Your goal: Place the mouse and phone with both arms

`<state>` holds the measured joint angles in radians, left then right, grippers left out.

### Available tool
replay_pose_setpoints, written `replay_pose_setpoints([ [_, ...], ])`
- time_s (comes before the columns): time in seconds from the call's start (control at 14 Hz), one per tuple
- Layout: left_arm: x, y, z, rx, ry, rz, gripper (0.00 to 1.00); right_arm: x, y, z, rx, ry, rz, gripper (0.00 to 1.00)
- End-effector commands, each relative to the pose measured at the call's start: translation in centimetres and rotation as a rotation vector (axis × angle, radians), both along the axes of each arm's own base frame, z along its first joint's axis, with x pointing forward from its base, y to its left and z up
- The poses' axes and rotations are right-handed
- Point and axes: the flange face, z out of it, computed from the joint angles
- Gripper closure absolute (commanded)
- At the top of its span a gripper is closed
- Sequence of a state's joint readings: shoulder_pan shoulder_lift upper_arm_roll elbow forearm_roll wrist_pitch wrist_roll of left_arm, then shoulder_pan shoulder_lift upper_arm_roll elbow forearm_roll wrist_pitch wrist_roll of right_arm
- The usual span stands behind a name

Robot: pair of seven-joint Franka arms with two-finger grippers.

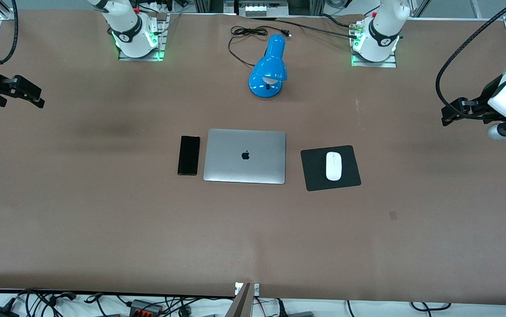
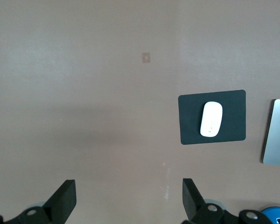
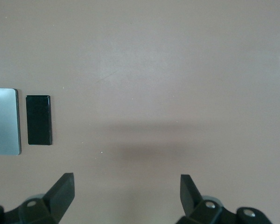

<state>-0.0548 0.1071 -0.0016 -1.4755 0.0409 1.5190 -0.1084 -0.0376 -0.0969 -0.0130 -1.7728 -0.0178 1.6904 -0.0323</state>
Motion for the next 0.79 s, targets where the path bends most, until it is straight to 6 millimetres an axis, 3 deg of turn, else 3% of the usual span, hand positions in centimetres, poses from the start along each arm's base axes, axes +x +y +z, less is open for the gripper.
replay_pose_setpoints([
  [0.0,-0.44,0.50,0.51,-0.042,0.003,-0.010,0.00,-0.76,0.02,0.16,0.013,0.009,0.011,0.00],
  [0.71,-0.15,1.28,0.07,-0.091,0.012,-0.020,0.00,-0.72,0.09,0.24,0.003,0.002,0.022,0.00],
])
